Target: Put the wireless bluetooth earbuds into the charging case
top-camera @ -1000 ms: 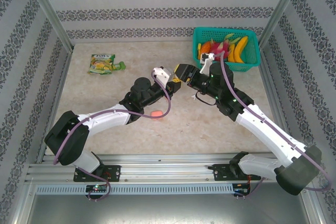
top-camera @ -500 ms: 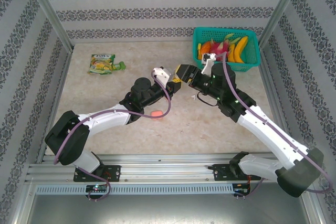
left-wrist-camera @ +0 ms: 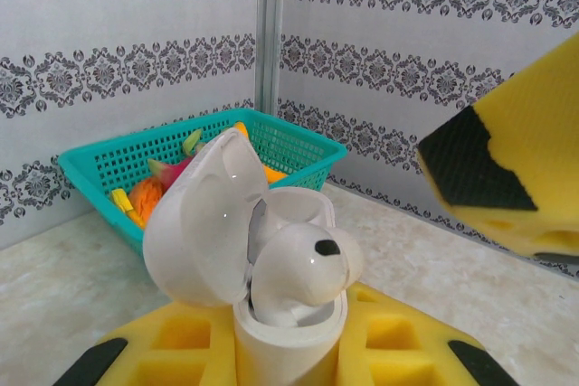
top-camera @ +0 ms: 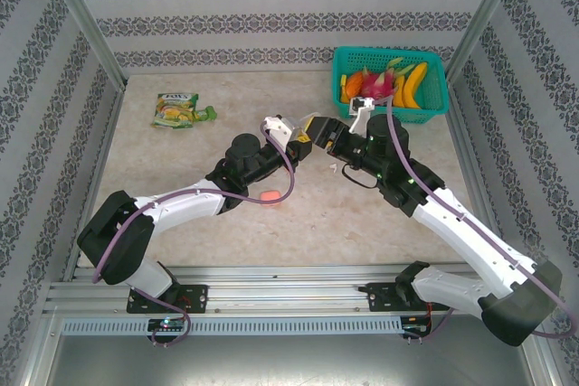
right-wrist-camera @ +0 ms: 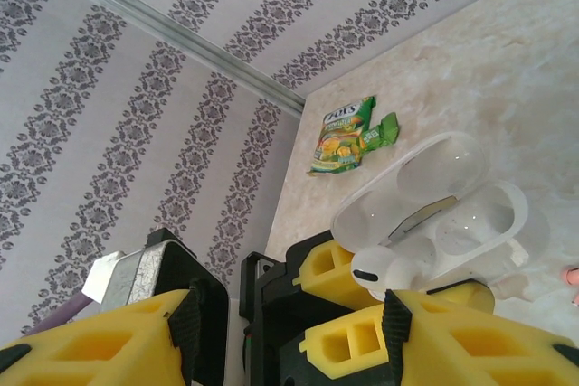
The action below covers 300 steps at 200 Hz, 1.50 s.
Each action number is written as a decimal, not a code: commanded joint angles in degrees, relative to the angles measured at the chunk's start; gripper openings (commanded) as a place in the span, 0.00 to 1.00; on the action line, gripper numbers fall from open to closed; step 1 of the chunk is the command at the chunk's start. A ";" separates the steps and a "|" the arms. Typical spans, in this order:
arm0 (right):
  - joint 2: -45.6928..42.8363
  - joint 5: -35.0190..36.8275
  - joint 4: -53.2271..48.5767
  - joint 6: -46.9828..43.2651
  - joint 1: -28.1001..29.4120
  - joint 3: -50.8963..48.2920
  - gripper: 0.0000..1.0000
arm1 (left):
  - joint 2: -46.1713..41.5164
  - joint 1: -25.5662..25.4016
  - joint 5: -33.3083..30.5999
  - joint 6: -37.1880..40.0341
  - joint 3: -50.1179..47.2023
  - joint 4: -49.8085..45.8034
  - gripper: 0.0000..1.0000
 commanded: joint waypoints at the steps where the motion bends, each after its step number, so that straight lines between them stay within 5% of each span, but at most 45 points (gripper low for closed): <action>1: 0.55 -0.68 1.64 0.45 0.68 -0.34 0.58 | 0.05 0.60 0.70 -0.19 0.29 2.98 0.00; 300: 7.59 -1.05 3.93 -0.53 -1.39 6.31 0.58 | -0.41 0.61 1.98 -0.98 -0.29 3.33 0.00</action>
